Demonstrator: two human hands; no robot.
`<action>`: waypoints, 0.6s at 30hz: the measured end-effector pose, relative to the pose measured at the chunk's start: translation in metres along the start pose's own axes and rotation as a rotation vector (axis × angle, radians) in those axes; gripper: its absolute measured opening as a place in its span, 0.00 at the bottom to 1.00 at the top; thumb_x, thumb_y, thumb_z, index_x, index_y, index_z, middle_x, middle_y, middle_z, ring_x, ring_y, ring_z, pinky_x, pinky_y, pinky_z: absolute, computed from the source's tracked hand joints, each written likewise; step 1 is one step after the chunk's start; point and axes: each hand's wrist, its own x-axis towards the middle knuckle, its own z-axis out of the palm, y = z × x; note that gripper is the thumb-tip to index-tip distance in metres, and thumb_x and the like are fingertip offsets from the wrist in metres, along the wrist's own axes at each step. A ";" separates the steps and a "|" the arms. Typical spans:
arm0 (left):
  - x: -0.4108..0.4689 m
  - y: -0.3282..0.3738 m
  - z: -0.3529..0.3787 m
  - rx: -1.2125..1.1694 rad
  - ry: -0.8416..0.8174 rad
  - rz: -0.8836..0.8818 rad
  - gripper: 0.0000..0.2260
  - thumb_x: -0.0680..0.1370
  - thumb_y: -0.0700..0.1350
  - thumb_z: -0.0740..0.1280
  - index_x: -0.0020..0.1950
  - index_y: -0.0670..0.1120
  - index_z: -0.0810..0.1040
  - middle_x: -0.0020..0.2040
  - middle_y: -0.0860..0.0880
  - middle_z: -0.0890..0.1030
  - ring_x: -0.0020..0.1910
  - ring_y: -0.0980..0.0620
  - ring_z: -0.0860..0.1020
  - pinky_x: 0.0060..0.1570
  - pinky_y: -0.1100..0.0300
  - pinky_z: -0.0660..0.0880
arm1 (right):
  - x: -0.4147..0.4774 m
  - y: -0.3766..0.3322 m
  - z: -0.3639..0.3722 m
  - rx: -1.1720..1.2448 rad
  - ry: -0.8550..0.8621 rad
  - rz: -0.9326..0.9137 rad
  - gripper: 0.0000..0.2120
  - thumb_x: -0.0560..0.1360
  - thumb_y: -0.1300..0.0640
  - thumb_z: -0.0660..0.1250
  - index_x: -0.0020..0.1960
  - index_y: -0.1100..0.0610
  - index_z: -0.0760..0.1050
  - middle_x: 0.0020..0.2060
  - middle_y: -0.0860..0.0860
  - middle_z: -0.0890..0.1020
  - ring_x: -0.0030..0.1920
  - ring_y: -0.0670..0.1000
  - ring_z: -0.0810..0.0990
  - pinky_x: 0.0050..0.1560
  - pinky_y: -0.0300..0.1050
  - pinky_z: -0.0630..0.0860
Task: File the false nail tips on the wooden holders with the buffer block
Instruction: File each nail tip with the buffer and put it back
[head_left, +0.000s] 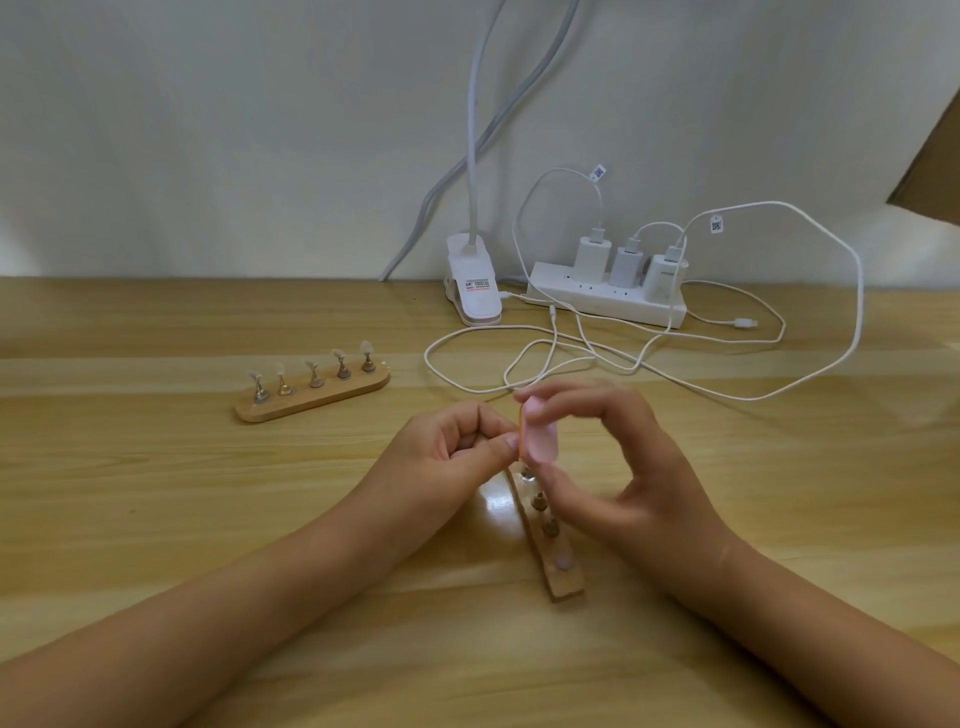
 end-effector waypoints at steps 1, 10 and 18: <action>0.000 0.000 0.000 -0.025 0.013 -0.005 0.05 0.78 0.36 0.65 0.43 0.42 0.77 0.30 0.59 0.80 0.27 0.67 0.74 0.30 0.78 0.67 | 0.000 0.002 -0.001 0.015 0.020 0.050 0.13 0.72 0.59 0.72 0.55 0.54 0.76 0.57 0.47 0.81 0.62 0.53 0.78 0.63 0.60 0.71; -0.001 0.001 -0.001 -0.050 0.056 0.009 0.03 0.76 0.40 0.67 0.43 0.43 0.78 0.36 0.55 0.83 0.29 0.67 0.76 0.32 0.78 0.68 | 0.002 0.006 -0.004 0.086 0.024 0.261 0.13 0.74 0.61 0.73 0.53 0.49 0.75 0.57 0.41 0.81 0.62 0.48 0.77 0.62 0.53 0.72; -0.001 0.000 -0.003 -0.045 0.021 0.018 0.05 0.75 0.48 0.68 0.48 0.49 0.81 0.35 0.52 0.81 0.34 0.55 0.80 0.32 0.67 0.73 | 0.003 0.005 -0.007 0.279 0.106 0.278 0.10 0.72 0.48 0.68 0.53 0.46 0.76 0.57 0.47 0.82 0.60 0.50 0.80 0.60 0.49 0.74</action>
